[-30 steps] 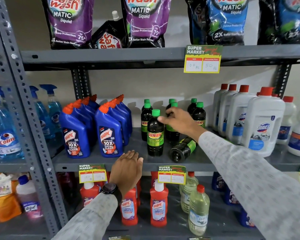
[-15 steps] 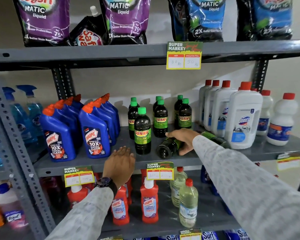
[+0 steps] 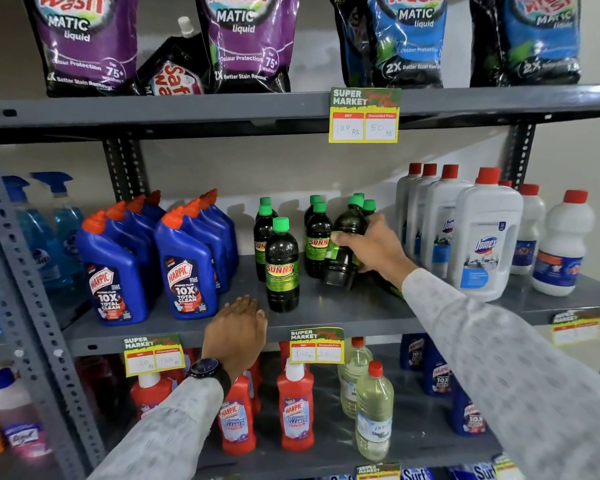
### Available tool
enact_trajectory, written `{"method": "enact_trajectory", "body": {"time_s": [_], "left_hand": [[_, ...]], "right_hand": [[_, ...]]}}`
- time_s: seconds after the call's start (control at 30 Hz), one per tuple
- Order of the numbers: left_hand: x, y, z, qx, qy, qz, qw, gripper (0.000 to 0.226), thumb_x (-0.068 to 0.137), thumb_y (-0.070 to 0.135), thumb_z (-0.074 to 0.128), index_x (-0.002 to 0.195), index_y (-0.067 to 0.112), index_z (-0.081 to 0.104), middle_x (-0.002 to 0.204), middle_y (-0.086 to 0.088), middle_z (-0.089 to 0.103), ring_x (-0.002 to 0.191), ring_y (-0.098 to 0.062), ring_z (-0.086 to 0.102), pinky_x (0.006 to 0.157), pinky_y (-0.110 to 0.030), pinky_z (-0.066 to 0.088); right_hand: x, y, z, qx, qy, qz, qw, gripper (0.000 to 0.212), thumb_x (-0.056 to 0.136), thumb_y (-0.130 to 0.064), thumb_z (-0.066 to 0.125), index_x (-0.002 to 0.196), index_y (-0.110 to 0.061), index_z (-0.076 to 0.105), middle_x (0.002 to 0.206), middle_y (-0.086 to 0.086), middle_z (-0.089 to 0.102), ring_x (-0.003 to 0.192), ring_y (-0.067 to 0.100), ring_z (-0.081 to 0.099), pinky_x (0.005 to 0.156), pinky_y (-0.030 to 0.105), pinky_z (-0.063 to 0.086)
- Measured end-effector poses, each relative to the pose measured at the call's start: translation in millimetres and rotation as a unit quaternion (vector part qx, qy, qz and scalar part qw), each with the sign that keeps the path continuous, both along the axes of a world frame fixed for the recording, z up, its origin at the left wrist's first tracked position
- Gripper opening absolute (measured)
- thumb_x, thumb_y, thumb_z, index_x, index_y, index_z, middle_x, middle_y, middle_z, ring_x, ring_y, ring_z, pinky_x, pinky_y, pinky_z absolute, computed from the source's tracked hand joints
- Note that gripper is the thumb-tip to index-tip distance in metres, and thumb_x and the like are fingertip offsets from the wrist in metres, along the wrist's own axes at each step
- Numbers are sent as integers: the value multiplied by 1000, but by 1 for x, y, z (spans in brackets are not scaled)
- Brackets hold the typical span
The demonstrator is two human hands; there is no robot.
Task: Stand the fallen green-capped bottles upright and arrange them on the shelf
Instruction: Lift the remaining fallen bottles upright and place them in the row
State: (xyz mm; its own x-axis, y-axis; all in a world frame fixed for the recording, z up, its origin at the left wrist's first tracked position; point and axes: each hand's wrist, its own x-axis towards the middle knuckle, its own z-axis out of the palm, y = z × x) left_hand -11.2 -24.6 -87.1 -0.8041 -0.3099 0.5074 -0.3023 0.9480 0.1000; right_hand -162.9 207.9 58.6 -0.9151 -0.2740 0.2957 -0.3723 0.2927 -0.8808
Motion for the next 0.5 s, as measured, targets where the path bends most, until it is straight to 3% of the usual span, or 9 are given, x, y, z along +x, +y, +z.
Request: {"method": "enact_trajectory", "body": {"time_s": [0.07,0.13,0.37,0.5], "left_hand": [[0,0,0,-6,3,-3,1000,62,102,40,21,136,5,61,142,-15,61,133,-26,56,116,-41,39],[-3,2,-1,-11,6,-3,1000,64,102,40,19,135,6,62,141,-14,62,132,-25,57,116,-40,39],[-5,1,0,-14,13,7,1000,65,102,42,18,135,7,62,142,-12,61,133,-22,56,116,-39,39],[-7,0,-2,-20,11,14,1000,62,102,40,21,133,7,64,141,-12,62,131,-23,58,115,-39,40]], "right_hand": [[5,1,-11,60,118,-32,991,71,82,-42,83,133,-16,42,109,-4,63,99,22,64,81,33,49],[5,3,-27,100,189,-57,975,68,83,-40,82,132,-16,41,109,1,68,99,28,67,81,35,47],[2,2,-55,107,251,-77,959,70,83,-43,81,132,-20,37,103,4,73,92,31,73,81,41,56],[3,1,-68,104,252,-89,958,83,82,-52,78,144,-22,32,117,5,71,98,26,71,83,40,58]]}}
